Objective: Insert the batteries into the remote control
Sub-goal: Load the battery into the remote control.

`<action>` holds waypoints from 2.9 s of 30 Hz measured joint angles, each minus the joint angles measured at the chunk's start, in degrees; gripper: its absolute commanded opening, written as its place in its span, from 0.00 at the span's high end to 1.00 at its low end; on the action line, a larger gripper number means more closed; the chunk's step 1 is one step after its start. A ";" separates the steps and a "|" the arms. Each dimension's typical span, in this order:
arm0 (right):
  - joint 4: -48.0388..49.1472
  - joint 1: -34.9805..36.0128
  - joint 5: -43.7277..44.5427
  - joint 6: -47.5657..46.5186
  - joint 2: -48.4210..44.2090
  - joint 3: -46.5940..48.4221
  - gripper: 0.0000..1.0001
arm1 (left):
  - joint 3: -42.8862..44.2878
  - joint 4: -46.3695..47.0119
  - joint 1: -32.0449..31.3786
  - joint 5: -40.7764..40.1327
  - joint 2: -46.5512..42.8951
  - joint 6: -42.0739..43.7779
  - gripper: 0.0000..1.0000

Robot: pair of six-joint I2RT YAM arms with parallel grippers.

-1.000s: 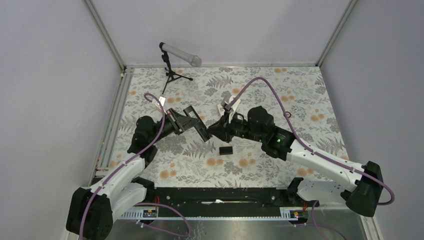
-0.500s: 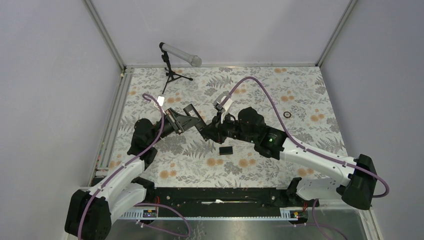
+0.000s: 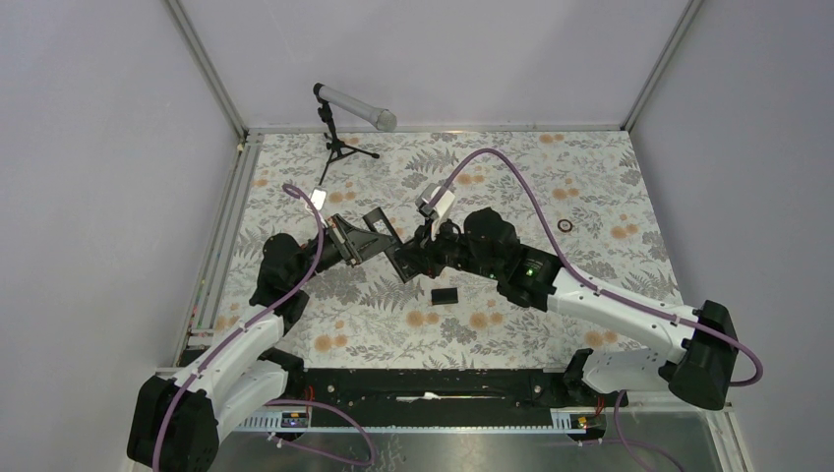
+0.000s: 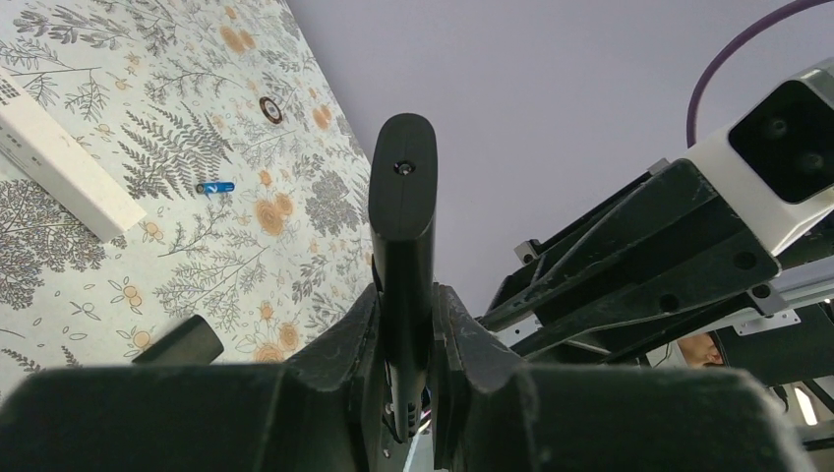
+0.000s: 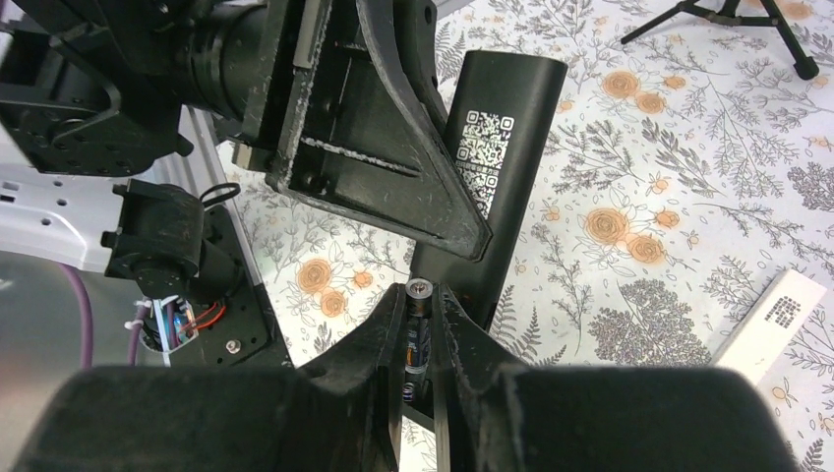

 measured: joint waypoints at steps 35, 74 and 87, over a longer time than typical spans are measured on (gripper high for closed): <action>-5.51 0.11 -1.81 -1.03 2.03 1.62 0.70 | 0.11 1.77 -0.20 -0.07 0.00 -2.86 1.00; -14.67 -1.51 12.92 25.16 -6.43 9.68 0.00 | 1.77 1.07 0.55 -4.50 -1.03 -2.16 1.00; -7.43 -9.27 -2.93 55.91 -0.74 0.79 0.04 | 4.81 -2.05 0.63 -7.10 -3.02 -2.34 1.00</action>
